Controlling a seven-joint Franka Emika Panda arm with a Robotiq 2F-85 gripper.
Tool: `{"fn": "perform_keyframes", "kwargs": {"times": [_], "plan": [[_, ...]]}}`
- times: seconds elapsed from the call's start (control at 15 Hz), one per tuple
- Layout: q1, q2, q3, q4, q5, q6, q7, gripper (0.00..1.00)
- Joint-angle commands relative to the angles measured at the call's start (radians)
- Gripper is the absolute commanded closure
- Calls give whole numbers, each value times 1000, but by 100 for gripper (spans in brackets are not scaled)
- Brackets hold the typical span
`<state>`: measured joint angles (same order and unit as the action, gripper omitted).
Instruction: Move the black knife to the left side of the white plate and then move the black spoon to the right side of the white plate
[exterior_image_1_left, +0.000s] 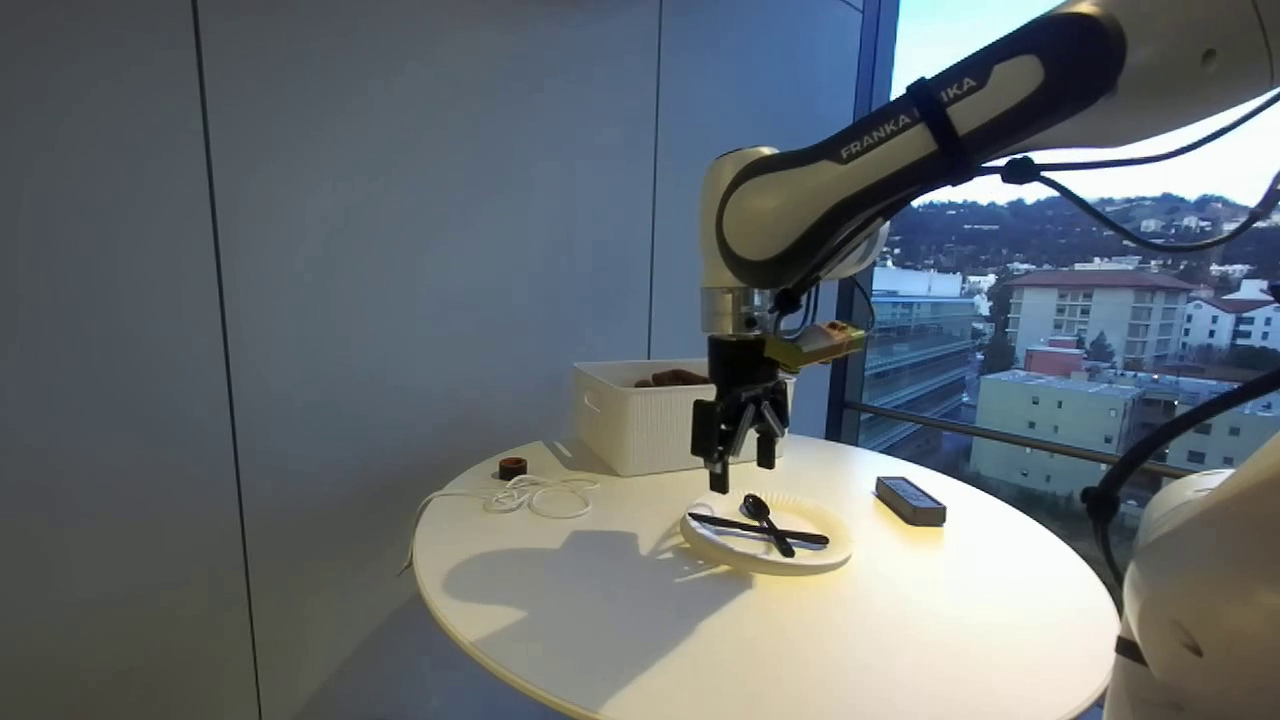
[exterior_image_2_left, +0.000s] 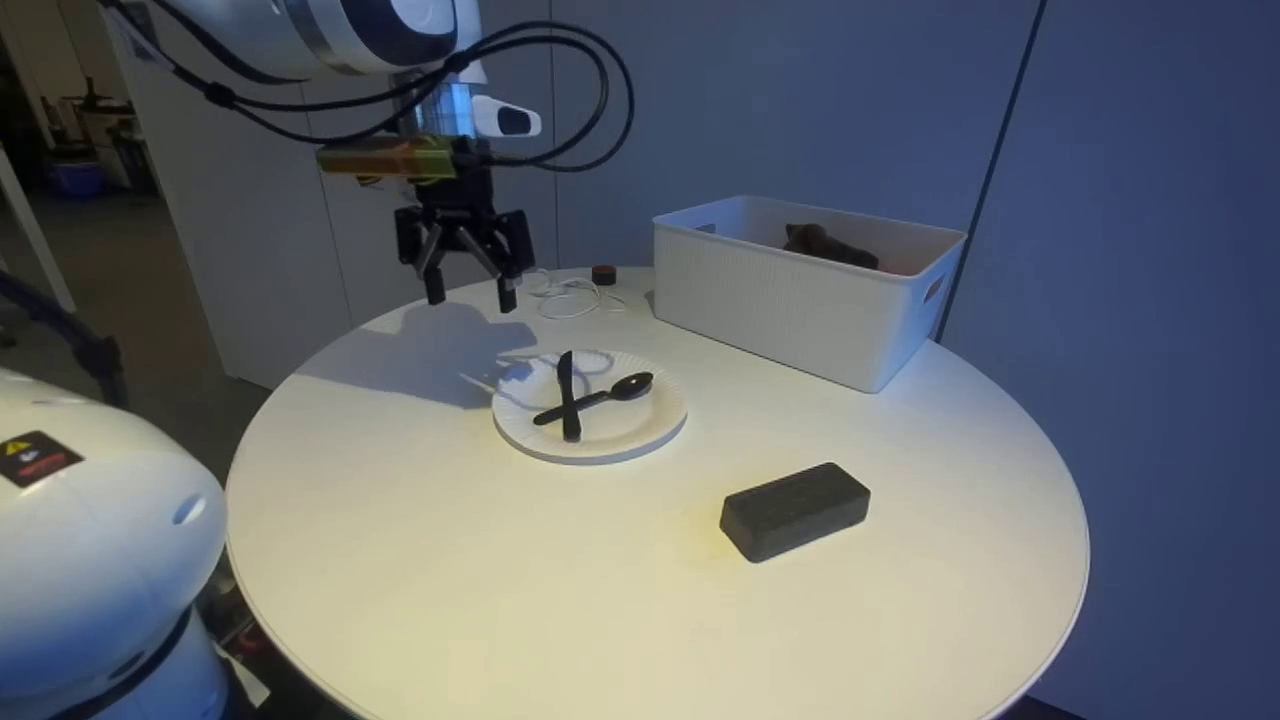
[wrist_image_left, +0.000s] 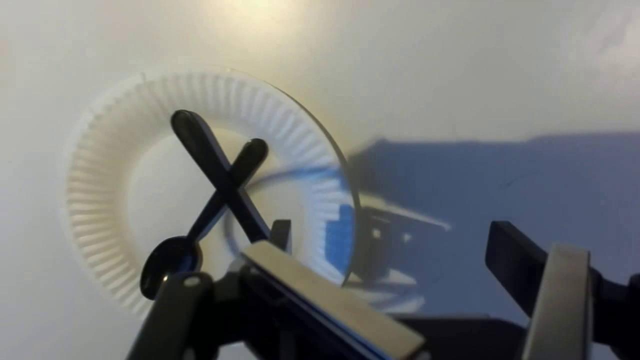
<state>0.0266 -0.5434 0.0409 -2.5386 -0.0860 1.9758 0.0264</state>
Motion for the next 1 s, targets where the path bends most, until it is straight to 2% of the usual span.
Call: {"fn": "perform_keyframes", "kwargs": {"times": [0.0,0.2,0.4,0.6,0.93], "plan": [[6,6,-75,14,-43,-39,-224,0],[14,48,-125,24,-62,-31,-404,0],[9,100,-151,25,-73,5,-501,0],[9,168,-166,21,-62,77,-552,0],[-4,280,-164,13,-68,282,-577,0]]}}
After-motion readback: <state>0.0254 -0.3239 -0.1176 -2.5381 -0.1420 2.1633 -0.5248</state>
